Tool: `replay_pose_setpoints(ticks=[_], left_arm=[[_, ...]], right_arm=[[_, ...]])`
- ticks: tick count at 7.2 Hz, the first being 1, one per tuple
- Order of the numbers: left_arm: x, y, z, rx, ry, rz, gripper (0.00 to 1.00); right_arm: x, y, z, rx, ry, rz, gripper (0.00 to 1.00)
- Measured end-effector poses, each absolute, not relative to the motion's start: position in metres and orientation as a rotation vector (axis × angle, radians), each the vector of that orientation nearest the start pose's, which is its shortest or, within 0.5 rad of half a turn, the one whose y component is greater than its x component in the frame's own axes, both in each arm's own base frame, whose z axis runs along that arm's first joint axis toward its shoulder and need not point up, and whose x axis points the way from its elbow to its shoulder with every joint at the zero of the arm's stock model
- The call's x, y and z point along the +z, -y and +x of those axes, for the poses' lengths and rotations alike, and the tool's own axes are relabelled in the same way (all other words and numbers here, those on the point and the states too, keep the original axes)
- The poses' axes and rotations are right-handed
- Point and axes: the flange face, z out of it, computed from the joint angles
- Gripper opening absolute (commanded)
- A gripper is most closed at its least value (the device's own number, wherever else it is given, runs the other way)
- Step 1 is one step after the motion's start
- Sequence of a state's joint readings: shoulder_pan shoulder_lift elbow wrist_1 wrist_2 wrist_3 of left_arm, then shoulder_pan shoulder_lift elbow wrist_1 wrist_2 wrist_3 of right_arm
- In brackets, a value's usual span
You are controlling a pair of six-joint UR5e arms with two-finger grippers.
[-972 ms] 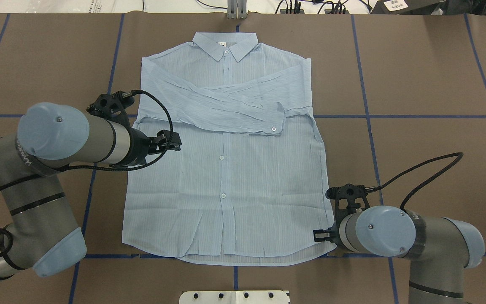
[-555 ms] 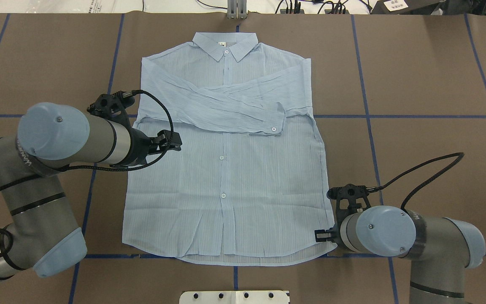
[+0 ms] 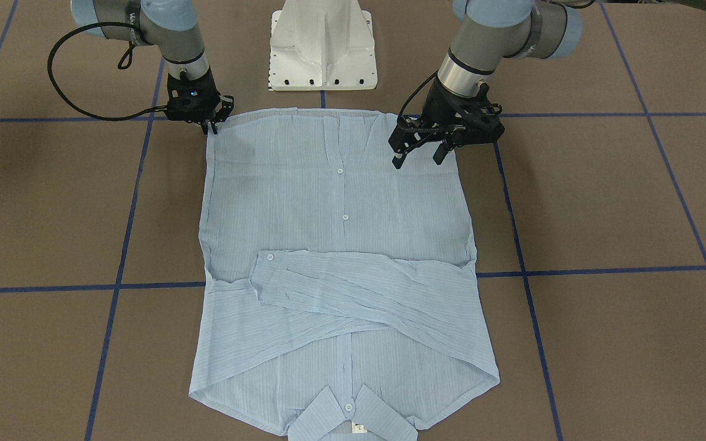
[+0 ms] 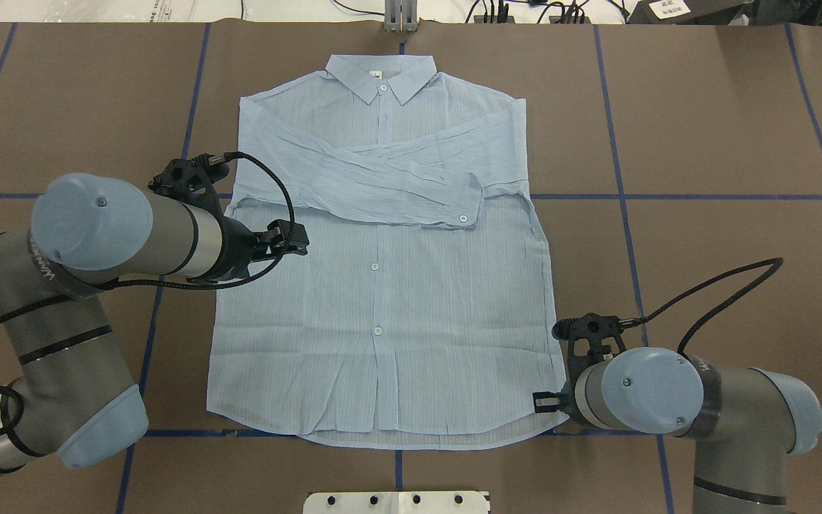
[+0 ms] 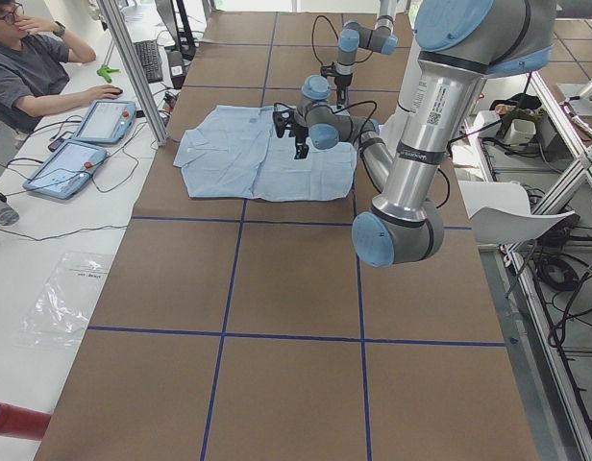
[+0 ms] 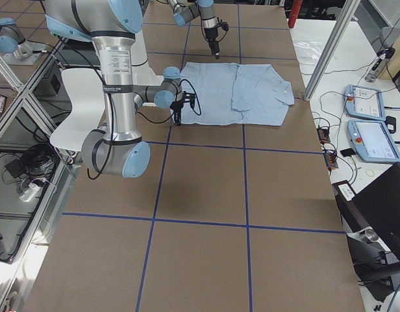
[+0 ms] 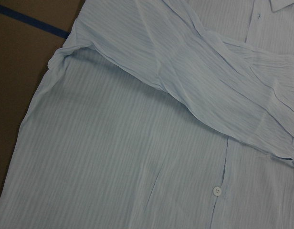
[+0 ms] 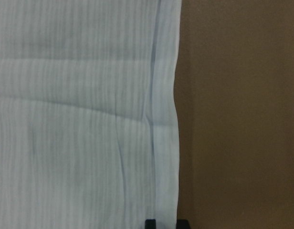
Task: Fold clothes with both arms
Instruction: 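Lower both grippers along the shirt sides toward the hem nearest the robot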
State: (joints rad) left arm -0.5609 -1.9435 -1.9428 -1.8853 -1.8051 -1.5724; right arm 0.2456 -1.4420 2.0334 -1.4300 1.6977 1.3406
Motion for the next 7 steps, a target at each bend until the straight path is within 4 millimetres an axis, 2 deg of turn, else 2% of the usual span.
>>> replay_pose_setpoints(ticks=[2,5,6,7], left_arm=[[0.255,0.4,0.431,-0.383,-1.074,0.086,1.0],[0.259,0.4,0.432,-0.38,-1.067,0.084,0.99],[0.268,0.396,0.431,-0.38,-1.052,0.077,0.99],[0.285,0.384,0.431,-0.373,-1.027,0.057,0.99]], right_arm=[[0.362,0.241,-0.472,-0.034,0.735,0.044,0.0],[0.333,0.239,-0.457,-0.019,0.769,0.057,0.0],[0.326,0.239,-0.457,-0.013,0.784,0.06,0.0],[0.318,0.239,-0.459,-0.003,0.8,0.061,0.0]])
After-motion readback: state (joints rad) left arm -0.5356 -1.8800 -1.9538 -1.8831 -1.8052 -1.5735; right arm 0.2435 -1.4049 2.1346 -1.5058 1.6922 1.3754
